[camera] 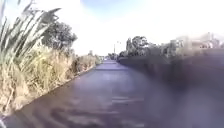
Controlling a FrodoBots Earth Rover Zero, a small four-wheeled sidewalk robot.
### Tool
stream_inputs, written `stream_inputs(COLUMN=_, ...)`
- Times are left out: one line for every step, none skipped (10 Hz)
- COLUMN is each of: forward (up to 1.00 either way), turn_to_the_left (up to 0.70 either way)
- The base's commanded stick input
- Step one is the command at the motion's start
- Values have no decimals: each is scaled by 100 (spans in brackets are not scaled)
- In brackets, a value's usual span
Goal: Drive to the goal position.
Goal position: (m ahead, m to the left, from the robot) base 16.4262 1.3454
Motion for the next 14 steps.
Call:
stream_inputs(forward=100, turn_to_the_left=2)
stream_inputs(forward=100, turn_to_the_left=8)
stream_inputs(forward=100, turn_to_the_left=17)
stream_inputs(forward=100, turn_to_the_left=28)
stream_inputs(forward=100, turn_to_the_left=20)
stream_inputs(forward=100, turn_to_the_left=5)
stream_inputs(forward=100, turn_to_the_left=0)
stream_inputs(forward=100, turn_to_the_left=0)
stream_inputs(forward=100, turn_to_the_left=0)
stream_inputs(forward=100, turn_to_the_left=0)
stream_inputs(forward=100, turn_to_the_left=0)
stream_inputs(forward=100, turn_to_the_left=-40)
stream_inputs(forward=100, turn_to_the_left=-40)
stream_inputs(forward=100, turn_to_the_left=-40)
